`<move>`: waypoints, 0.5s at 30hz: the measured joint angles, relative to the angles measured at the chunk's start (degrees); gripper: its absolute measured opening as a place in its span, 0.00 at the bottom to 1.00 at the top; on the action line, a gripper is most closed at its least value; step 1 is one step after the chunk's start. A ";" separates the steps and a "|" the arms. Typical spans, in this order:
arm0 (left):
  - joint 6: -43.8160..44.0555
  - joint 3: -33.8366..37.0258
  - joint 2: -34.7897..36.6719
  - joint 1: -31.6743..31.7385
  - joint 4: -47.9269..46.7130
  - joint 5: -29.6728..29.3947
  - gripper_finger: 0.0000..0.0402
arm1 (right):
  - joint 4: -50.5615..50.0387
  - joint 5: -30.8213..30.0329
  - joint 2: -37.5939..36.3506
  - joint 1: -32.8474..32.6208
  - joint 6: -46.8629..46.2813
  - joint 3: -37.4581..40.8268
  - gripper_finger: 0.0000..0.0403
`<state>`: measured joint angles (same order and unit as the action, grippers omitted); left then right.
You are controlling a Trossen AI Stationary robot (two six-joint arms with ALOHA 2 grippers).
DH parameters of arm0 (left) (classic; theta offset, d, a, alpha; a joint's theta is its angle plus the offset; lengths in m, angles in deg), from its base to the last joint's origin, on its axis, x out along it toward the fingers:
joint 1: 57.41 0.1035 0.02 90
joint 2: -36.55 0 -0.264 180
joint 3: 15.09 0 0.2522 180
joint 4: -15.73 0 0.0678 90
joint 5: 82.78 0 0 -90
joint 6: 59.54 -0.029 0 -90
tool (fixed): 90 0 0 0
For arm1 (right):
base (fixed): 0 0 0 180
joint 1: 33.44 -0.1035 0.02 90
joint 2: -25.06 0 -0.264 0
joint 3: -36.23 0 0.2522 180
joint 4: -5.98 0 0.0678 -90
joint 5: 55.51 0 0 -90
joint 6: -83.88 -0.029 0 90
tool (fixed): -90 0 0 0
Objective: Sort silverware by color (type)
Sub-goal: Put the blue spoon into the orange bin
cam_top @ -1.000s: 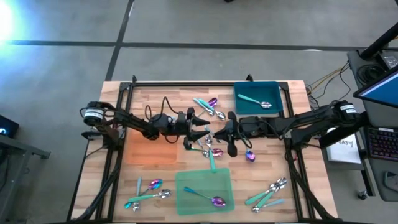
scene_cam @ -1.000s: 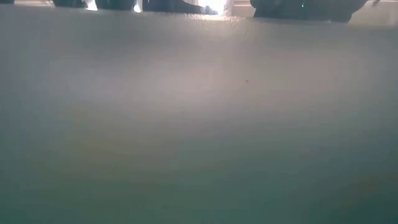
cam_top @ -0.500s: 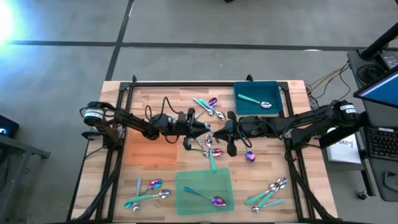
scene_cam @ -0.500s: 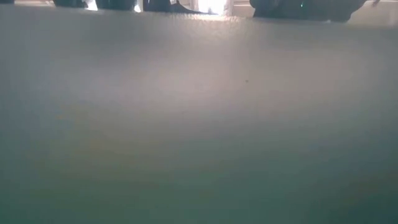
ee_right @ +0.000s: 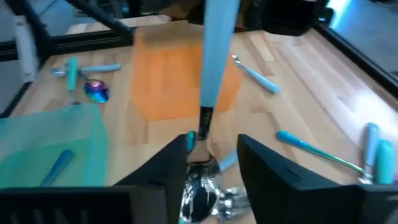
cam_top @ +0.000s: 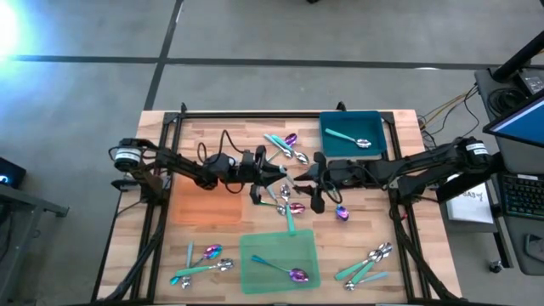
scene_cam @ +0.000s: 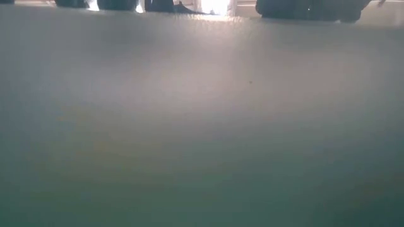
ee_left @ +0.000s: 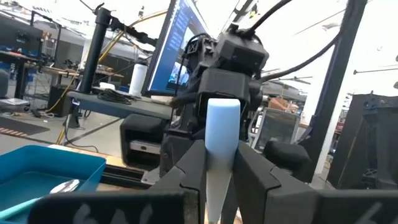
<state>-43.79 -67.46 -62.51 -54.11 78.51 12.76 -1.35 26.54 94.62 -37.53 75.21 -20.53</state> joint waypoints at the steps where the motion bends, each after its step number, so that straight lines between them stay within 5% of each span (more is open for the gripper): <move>1: 0.05 0.00 0.11 0.21 -0.50 0.01 0.08 | -1.70 -1.01 -0.33 0.03 -0.83 0.00 0.36; 9: -0.08 0.17 3.93 2.81 -10.75 0.16 0.08 | -15.06 -4.69 -5.37 0.13 -10.65 0.11 0.39; 15: -0.19 0.16 12.45 4.95 -33.57 0.09 0.08 | -25.69 -4.94 -9.14 0.13 -20.80 0.11 0.38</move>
<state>-43.97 -67.30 -50.05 -49.16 44.94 12.85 -27.04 21.60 85.49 -37.40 54.41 -20.42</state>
